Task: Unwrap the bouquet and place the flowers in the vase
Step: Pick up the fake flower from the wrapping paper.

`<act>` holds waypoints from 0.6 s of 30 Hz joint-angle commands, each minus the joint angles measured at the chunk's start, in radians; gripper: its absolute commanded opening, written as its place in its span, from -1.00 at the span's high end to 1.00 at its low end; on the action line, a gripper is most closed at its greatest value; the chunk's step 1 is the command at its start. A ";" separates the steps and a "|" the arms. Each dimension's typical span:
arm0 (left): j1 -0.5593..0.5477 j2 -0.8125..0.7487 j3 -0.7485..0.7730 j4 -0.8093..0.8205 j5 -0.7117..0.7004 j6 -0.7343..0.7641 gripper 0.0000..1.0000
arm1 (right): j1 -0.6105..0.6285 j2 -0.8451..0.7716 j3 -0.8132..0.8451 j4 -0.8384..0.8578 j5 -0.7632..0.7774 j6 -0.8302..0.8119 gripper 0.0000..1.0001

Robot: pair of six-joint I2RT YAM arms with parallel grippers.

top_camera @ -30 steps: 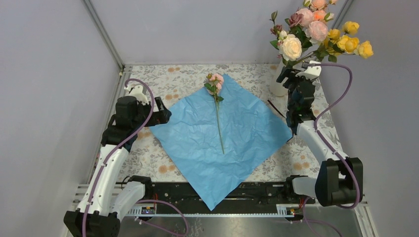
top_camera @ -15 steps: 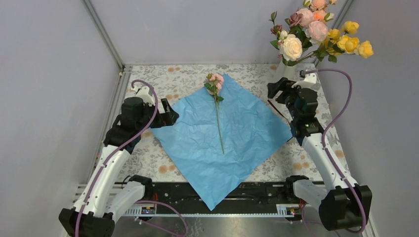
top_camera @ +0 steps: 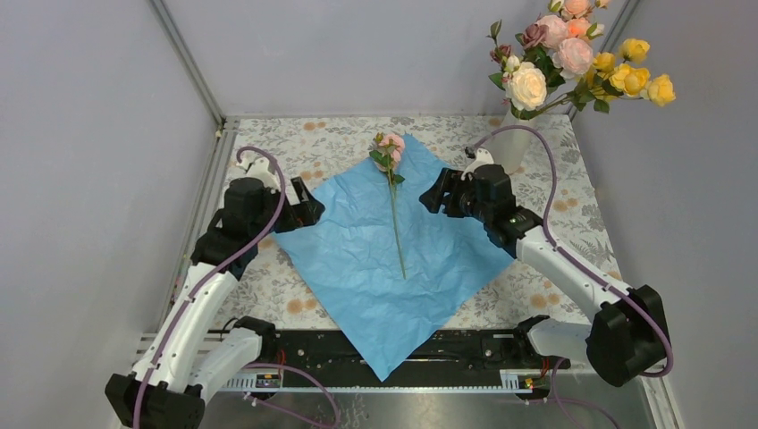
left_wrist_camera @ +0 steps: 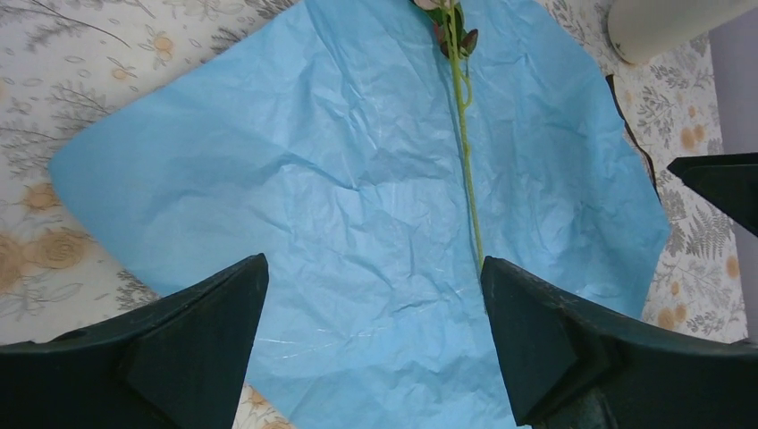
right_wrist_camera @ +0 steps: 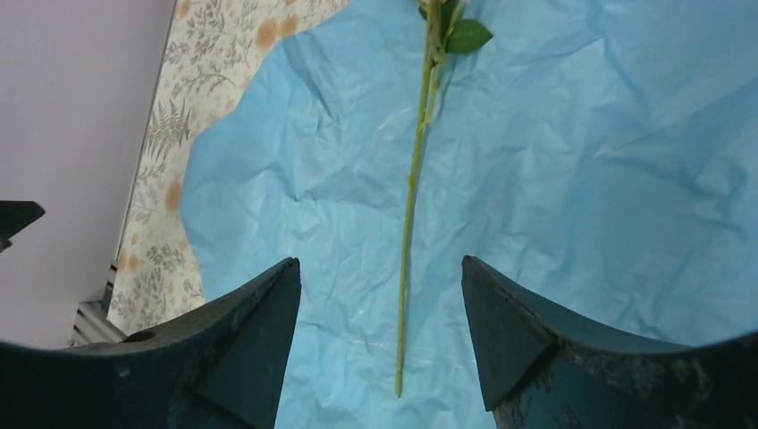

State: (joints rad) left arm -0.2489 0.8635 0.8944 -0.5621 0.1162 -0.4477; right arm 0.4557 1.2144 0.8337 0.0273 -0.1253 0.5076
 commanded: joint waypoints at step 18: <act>-0.485 0.682 0.258 0.293 -0.350 -0.244 -0.70 | 0.029 -0.337 -0.102 -0.231 0.193 0.058 -0.48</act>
State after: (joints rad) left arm -0.7029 1.4639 1.0260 -0.3447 -0.1642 -0.6910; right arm 0.4797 0.9382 0.7647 -0.1486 0.0086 0.5575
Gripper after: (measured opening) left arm 0.886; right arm 0.741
